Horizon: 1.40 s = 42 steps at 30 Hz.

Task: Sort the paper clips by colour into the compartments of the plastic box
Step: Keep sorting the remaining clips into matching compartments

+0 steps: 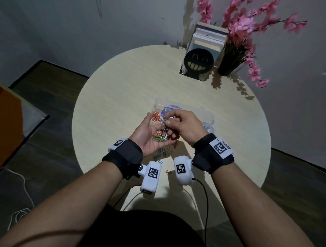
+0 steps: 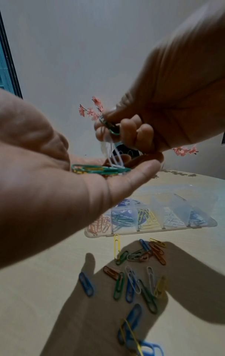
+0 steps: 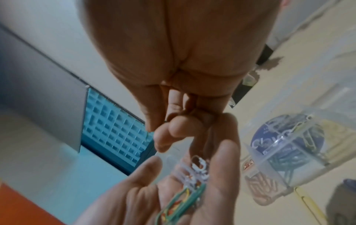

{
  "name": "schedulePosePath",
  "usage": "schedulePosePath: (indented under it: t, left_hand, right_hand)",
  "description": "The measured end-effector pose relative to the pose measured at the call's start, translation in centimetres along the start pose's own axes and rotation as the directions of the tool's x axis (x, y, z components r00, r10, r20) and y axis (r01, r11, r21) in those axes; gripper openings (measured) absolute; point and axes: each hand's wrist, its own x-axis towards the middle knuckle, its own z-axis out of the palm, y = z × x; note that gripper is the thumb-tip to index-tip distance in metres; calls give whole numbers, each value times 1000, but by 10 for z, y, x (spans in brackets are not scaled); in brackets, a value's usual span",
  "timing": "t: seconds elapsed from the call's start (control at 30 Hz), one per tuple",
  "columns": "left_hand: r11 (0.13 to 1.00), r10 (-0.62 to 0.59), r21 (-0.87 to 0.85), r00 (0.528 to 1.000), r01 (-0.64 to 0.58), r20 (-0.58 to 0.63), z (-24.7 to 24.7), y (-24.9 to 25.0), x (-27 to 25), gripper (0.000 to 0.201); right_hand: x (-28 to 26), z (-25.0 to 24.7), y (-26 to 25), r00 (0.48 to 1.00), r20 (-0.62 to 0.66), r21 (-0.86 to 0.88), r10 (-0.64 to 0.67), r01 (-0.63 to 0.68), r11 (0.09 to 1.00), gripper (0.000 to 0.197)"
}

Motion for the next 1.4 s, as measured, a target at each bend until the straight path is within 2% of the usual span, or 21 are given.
schedulePosePath:
  t: [0.13, 0.27, 0.43, 0.63, 0.73, 0.8, 0.93, 1.03, 1.1, 1.17, 1.23, 1.3, 1.4]
  left_hand:
    - [1000, -2, 23, 1000, 2, -3, 3, 2, -2, 60]
    - [1000, 4, -30, 1000, -4, 19, 2, 2, -1, 61]
    - [1000, -2, -15, 999, 2, -39, -11, 3, 2, 59]
    - [997, 16, -69, 992, -25, -128, -32, 10, 1, 56]
    - [996, 26, -81, 990, -38, -139, -33, 14, 2, 56]
    - [995, 32, -86, 990, -43, -135, -32, 15, 3, 56]
    - [995, 36, -89, 993, -46, -114, -26, 16, 8, 58]
    - [995, 41, -88, 994, -51, -104, -19, 12, 10, 60]
    - [998, 36, -39, 995, -40, -94, -14, 9, 11, 61]
    - [1000, 25, 10, 995, -24, -96, -10, 5, 10, 60]
    - [1000, 15, 26, 995, -13, -100, -7, 1, 10, 59]
    - [999, 12, 36, 994, -8, -104, -5, -3, 10, 61]
    - [999, 19, 36, 991, -14, -132, -5, -6, 11, 64]
  right_hand:
    - [2, -1, 2, 1000, 27, 46, 1, -2, 999, 16]
    - [5, -1, 1, 1000, 28, 1, 3, -3, 1000, 17]
    - [15, -13, -1, 991, -129, -62, -17, 9, 998, 14]
    - [54, -19, 13, 963, -256, -204, 84, -139, 969, 19]
    - [68, -17, 20, 947, -281, -213, 155, -219, 952, 7]
    - [70, -21, 24, 937, -300, -236, 179, -254, 938, 13]
    - [53, -25, 22, 965, -258, -364, 56, -151, 919, 8]
    - [26, -16, 11, 988, -136, -448, -75, 6, 894, 11]
    - [7, -6, 6, 996, -24, -482, -87, 65, 874, 9]
    - [-2, 3, 6, 993, 32, -594, -115, 112, 796, 12]
    - [-5, 8, 8, 991, 22, -691, -132, 110, 715, 20]
    - [-7, 9, 9, 992, 1, -736, -122, 84, 672, 22]
    - [-12, 10, 11, 993, 5, -784, -115, 75, 616, 14]
